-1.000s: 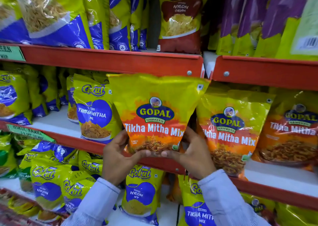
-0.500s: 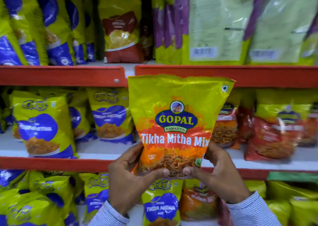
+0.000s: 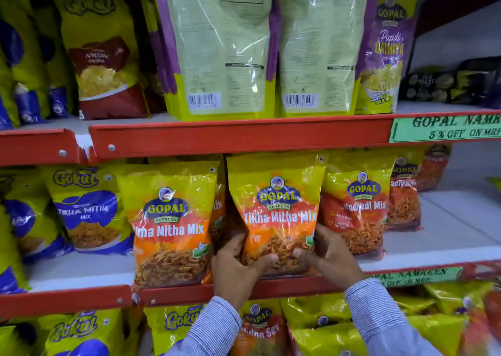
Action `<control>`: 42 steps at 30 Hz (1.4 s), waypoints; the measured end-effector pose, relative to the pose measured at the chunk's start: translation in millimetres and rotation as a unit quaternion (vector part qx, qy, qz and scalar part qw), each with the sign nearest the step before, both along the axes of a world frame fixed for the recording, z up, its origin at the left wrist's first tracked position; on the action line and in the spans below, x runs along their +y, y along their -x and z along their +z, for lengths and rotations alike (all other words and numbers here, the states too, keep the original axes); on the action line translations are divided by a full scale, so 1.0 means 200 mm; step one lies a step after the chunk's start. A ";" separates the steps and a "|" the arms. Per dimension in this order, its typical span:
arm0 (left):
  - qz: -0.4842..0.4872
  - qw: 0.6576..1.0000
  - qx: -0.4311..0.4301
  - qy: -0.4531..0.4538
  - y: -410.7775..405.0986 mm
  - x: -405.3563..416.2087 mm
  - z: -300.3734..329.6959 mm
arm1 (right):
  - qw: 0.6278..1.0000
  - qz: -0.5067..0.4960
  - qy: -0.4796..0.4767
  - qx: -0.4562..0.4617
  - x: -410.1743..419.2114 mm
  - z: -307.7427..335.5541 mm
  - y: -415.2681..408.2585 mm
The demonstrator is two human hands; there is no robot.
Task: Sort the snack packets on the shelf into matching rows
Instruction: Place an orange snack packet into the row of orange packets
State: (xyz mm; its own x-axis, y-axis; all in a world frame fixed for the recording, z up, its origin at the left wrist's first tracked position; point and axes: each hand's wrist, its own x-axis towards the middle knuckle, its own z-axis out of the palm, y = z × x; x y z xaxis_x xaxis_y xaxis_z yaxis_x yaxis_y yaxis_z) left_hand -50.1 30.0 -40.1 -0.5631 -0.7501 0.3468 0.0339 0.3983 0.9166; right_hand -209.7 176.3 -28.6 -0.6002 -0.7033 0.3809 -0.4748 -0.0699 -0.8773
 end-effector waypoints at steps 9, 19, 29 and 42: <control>0.130 0.969 -0.002 0.210 0.01 0.04 0.22 | 0.975 -0.177 0.089 0.096 -0.01 0.13 -0.03; 0.173 0.818 -0.206 0.508 0.28 -0.12 0.70 | 0.827 -0.297 -0.049 0.474 -0.25 0.61 0.20; 0.187 0.795 -0.182 0.548 0.31 -0.16 0.67 | 0.805 -0.314 0.018 0.502 -0.30 0.52 0.24; 0.122 0.780 -0.201 0.580 -0.10 -0.13 0.31 | 0.837 -0.223 0.006 0.499 -0.20 0.26 -0.16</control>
State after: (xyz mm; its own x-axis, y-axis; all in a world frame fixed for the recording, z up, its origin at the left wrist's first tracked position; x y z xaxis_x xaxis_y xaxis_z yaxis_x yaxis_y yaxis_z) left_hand -30.1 3.8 21.7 -0.6913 -0.1642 0.7036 -0.3698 0.9171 -0.1493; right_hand -177.0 136.8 24.1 -0.1817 -0.4867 0.8545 -0.9521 0.3044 -0.0291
